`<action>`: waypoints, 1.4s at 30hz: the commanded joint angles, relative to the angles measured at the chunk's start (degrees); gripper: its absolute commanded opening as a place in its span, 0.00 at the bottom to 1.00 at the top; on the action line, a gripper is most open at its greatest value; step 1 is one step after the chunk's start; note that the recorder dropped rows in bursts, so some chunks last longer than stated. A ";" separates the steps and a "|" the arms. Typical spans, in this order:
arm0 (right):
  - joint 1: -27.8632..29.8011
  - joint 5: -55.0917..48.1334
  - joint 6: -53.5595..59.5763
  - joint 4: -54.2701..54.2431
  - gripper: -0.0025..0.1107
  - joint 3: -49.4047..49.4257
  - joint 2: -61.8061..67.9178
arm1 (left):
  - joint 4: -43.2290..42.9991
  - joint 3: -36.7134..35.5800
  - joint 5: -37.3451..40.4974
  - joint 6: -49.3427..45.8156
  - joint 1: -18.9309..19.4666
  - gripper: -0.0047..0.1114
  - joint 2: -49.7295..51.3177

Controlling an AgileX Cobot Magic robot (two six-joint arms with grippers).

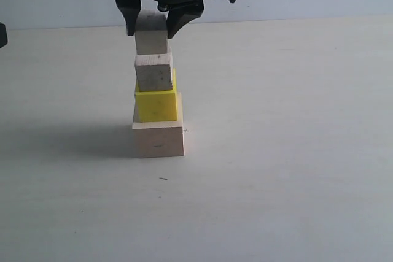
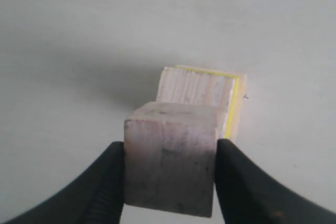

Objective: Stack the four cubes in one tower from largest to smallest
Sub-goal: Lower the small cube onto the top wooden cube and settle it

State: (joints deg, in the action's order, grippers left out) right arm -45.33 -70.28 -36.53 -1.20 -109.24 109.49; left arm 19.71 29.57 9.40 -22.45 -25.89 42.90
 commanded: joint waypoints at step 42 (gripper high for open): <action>-0.02 0.31 -2.41 2.24 0.02 -0.36 1.62 | 1.84 -0.19 -0.61 0.44 -0.10 0.04 0.43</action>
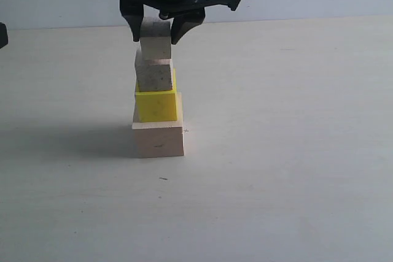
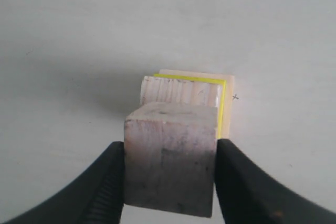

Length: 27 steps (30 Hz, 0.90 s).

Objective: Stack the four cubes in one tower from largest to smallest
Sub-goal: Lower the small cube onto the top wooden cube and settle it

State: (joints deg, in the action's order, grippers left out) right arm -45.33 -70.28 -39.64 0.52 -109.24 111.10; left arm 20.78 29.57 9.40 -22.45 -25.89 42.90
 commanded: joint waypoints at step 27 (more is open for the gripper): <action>-0.02 2.80 2.21 0.06 0.02 -0.36 0.99 | 0.77 -0.19 -0.71 0.44 -0.10 0.04 0.43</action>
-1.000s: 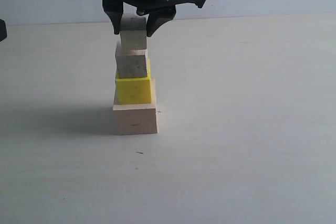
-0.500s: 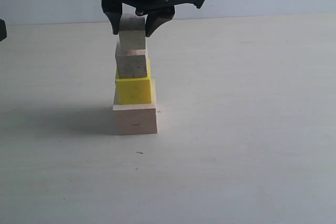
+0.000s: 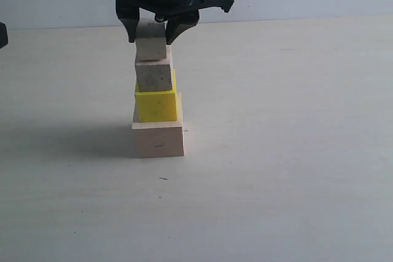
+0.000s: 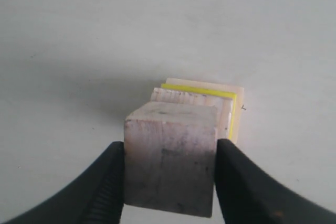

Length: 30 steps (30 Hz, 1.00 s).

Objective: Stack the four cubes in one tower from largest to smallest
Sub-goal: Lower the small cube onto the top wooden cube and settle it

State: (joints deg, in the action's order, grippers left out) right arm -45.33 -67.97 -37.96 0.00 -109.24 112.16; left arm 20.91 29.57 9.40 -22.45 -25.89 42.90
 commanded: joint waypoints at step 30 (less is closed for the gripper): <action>-0.02 -0.50 0.37 0.36 0.02 -0.36 -0.07 | 0.64 -0.19 -0.71 0.33 -0.10 0.04 0.43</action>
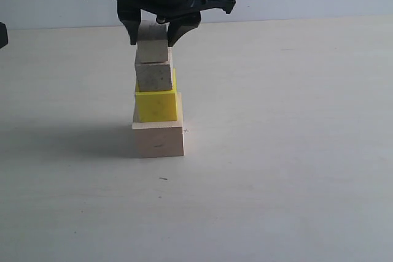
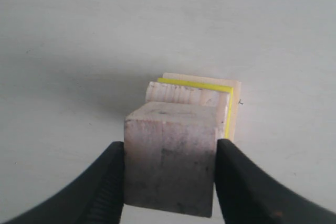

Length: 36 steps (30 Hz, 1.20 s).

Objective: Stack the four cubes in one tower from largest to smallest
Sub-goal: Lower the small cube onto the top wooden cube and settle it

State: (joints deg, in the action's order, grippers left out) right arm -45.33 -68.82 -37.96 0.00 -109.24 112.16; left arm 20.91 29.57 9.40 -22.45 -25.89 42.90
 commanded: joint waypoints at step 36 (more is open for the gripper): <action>-0.02 0.41 -1.07 0.00 0.53 -0.36 -0.07 | 0.64 -0.19 -0.71 0.43 -0.10 0.04 0.33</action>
State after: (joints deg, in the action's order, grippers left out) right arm -45.33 -67.80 -38.78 0.00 -109.24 112.16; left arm 20.91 29.57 9.40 -22.45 -25.89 42.90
